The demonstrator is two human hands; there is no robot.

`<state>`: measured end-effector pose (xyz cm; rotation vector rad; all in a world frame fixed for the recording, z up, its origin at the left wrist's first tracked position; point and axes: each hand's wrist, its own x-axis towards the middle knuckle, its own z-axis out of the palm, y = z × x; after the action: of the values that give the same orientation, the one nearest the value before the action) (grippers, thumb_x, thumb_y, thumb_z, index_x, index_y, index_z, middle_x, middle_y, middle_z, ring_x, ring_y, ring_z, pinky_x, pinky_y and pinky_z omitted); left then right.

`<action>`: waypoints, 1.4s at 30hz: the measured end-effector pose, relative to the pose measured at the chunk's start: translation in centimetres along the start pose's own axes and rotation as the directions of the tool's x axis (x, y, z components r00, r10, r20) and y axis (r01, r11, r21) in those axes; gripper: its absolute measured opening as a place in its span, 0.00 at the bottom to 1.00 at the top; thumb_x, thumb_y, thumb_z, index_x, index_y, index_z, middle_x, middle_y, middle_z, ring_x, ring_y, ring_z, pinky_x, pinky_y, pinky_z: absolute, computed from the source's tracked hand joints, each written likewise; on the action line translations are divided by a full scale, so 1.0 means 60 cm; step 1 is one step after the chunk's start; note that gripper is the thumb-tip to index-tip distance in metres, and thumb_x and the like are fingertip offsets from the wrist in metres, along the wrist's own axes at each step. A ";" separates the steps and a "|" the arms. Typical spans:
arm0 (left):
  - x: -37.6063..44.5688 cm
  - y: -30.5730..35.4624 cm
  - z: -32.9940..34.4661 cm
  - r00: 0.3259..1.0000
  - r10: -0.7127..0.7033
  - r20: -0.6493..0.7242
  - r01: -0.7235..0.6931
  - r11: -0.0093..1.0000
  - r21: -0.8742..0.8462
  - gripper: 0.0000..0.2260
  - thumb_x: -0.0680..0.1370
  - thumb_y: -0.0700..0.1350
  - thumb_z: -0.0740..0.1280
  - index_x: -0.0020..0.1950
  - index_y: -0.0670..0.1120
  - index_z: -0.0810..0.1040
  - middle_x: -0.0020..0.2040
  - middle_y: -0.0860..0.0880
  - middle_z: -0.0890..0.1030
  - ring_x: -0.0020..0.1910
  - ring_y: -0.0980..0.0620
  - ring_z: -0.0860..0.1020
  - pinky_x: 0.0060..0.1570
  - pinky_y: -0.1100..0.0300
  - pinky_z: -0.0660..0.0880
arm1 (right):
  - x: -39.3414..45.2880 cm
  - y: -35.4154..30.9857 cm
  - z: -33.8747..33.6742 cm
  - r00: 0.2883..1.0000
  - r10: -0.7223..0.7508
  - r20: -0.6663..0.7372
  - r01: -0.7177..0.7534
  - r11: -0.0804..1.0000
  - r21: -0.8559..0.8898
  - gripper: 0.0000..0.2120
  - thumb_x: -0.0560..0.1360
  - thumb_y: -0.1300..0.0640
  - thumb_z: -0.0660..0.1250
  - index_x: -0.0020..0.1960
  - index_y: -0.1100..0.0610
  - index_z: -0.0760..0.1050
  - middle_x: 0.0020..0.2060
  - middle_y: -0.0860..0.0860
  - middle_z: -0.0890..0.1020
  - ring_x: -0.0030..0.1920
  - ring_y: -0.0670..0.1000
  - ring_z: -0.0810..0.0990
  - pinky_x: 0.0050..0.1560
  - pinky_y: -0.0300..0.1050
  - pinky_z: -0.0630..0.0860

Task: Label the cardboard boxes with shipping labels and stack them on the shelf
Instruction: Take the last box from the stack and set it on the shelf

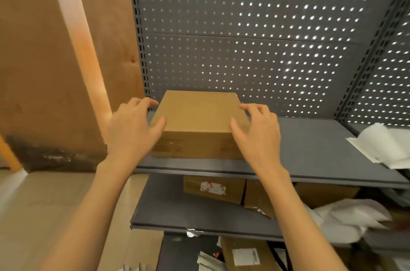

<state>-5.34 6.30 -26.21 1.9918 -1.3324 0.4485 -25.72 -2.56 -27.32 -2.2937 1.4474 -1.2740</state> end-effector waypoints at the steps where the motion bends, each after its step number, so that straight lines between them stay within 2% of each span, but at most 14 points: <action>1: 0.004 -0.005 0.011 0.998 -0.042 0.040 0.045 0.994 -0.095 0.16 0.76 0.55 0.65 0.61 0.49 0.75 0.59 0.47 0.77 0.57 0.45 0.75 0.50 0.51 0.71 | 0.000 0.005 0.003 0.999 0.035 0.001 -0.035 0.999 0.024 0.18 0.76 0.50 0.64 0.64 0.52 0.72 0.62 0.49 0.73 0.62 0.51 0.68 0.61 0.46 0.66; 3: 0.008 -0.019 0.035 0.984 -0.123 0.131 0.156 0.947 -0.279 0.19 0.75 0.55 0.66 0.64 0.50 0.72 0.64 0.48 0.74 0.63 0.46 0.71 0.55 0.52 0.69 | 0.001 0.014 0.010 0.994 0.106 0.006 -0.106 0.990 0.094 0.20 0.75 0.49 0.65 0.66 0.52 0.71 0.64 0.48 0.72 0.64 0.51 0.67 0.62 0.46 0.66; 6: 0.011 -0.041 0.064 0.964 -0.198 0.178 0.255 0.878 -0.405 0.24 0.75 0.55 0.67 0.68 0.50 0.68 0.68 0.48 0.71 0.66 0.46 0.69 0.62 0.48 0.68 | 0.003 0.020 0.020 0.979 0.200 0.039 -0.203 0.948 0.247 0.23 0.75 0.48 0.66 0.68 0.50 0.68 0.66 0.46 0.71 0.66 0.49 0.66 0.58 0.40 0.63; 8: 0.014 -0.052 0.079 0.935 -0.271 0.227 0.350 0.801 -0.485 0.27 0.75 0.54 0.68 0.71 0.49 0.66 0.70 0.47 0.69 0.67 0.46 0.68 0.64 0.49 0.67 | 0.007 0.023 0.032 0.962 0.259 0.083 -0.271 0.903 0.332 0.27 0.75 0.47 0.67 0.71 0.50 0.64 0.68 0.46 0.69 0.68 0.48 0.65 0.57 0.39 0.62; 12: 0.017 -0.055 0.104 0.842 -0.392 0.371 0.540 0.581 -0.610 0.30 0.75 0.54 0.68 0.73 0.47 0.62 0.70 0.47 0.68 0.62 0.50 0.69 0.54 0.57 0.66 | 0.017 0.032 0.054 0.905 0.399 0.148 -0.421 0.785 0.454 0.34 0.74 0.45 0.68 0.74 0.50 0.58 0.71 0.49 0.66 0.70 0.49 0.65 0.66 0.48 0.66; 15: 0.014 -0.052 0.121 0.773 -0.419 0.477 0.628 0.397 -0.669 0.31 0.75 0.53 0.68 0.74 0.46 0.61 0.64 0.51 0.70 0.56 0.53 0.70 0.50 0.59 0.66 | 0.026 0.041 0.067 0.836 0.497 0.232 -0.537 0.654 0.533 0.35 0.73 0.45 0.69 0.75 0.51 0.59 0.68 0.49 0.68 0.61 0.48 0.69 0.59 0.45 0.68; 17: 0.012 -0.054 0.132 0.749 -0.398 0.529 0.654 0.320 -0.685 0.28 0.75 0.54 0.67 0.72 0.47 0.65 0.62 0.52 0.73 0.53 0.54 0.73 0.45 0.60 0.68 | 0.029 0.049 0.077 0.791 0.545 0.278 -0.595 0.584 0.552 0.34 0.73 0.45 0.69 0.74 0.51 0.60 0.67 0.49 0.68 0.58 0.47 0.69 0.55 0.43 0.67; 20: 0.010 -0.058 0.141 0.744 -0.346 0.572 0.663 0.278 -0.695 0.24 0.74 0.55 0.67 0.68 0.49 0.69 0.60 0.50 0.77 0.53 0.54 0.76 0.44 0.59 0.71 | 0.028 0.059 0.085 0.736 0.585 0.340 -0.652 0.478 0.589 0.31 0.73 0.47 0.70 0.72 0.52 0.64 0.60 0.46 0.72 0.53 0.46 0.72 0.49 0.39 0.68; 23: 0.011 -0.054 0.145 0.748 -0.346 0.566 0.654 0.235 -0.719 0.22 0.75 0.53 0.67 0.67 0.49 0.70 0.58 0.52 0.77 0.52 0.55 0.77 0.42 0.61 0.70 | 0.028 0.062 0.089 0.720 0.573 0.391 -0.664 0.406 0.628 0.23 0.74 0.49 0.69 0.67 0.53 0.71 0.51 0.43 0.75 0.46 0.39 0.72 0.39 0.35 0.68; 28: 0.012 -0.043 0.146 0.747 -0.376 0.548 0.640 0.184 -0.746 0.21 0.74 0.50 0.67 0.66 0.48 0.71 0.56 0.52 0.78 0.49 0.55 0.77 0.40 0.60 0.70 | 0.030 0.064 0.088 0.726 0.582 0.366 -0.644 0.389 0.659 0.22 0.74 0.48 0.68 0.67 0.51 0.71 0.56 0.46 0.77 0.47 0.39 0.73 0.40 0.35 0.68; 32: 0.018 -0.019 0.142 0.776 -0.367 0.513 0.599 0.174 -0.782 0.19 0.75 0.48 0.67 0.65 0.48 0.72 0.51 0.55 0.78 0.47 0.57 0.76 0.39 0.60 0.70 | 0.036 0.069 0.064 0.751 0.581 0.313 -0.600 0.405 0.690 0.22 0.74 0.47 0.68 0.66 0.50 0.70 0.56 0.45 0.77 0.50 0.41 0.74 0.41 0.36 0.69; 35: 0.023 0.009 0.139 0.799 -0.356 0.484 0.569 0.190 -0.800 0.18 0.75 0.48 0.67 0.65 0.48 0.72 0.51 0.56 0.77 0.47 0.58 0.76 0.40 0.61 0.70 | 0.045 0.079 0.039 0.758 0.596 0.267 -0.574 0.413 0.707 0.25 0.73 0.46 0.68 0.68 0.50 0.69 0.60 0.47 0.75 0.56 0.46 0.74 0.42 0.37 0.69; 38: 0.026 0.041 0.141 0.814 -0.335 0.474 0.553 0.199 -0.809 0.20 0.75 0.49 0.67 0.65 0.47 0.72 0.50 0.56 0.77 0.46 0.57 0.75 0.39 0.59 0.69 | 0.049 0.097 0.012 0.761 0.605 0.233 -0.553 0.416 0.722 0.27 0.73 0.46 0.69 0.69 0.51 0.68 0.62 0.48 0.74 0.59 0.49 0.73 0.42 0.37 0.69; 42: 0.027 0.097 0.152 0.831 -0.286 0.477 0.540 0.208 -0.816 0.25 0.71 0.53 0.69 0.66 0.48 0.71 0.52 0.53 0.76 0.47 0.55 0.75 0.38 0.58 0.69 | 0.051 0.138 -0.030 0.769 0.608 0.199 -0.525 0.422 0.739 0.27 0.73 0.46 0.69 0.69 0.51 0.68 0.62 0.49 0.74 0.58 0.49 0.73 0.42 0.38 0.69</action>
<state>-10.78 -2.59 -29.59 1.2306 -0.7275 -0.7537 -32.08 -8.82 -28.71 -1.0382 1.1812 -1.3842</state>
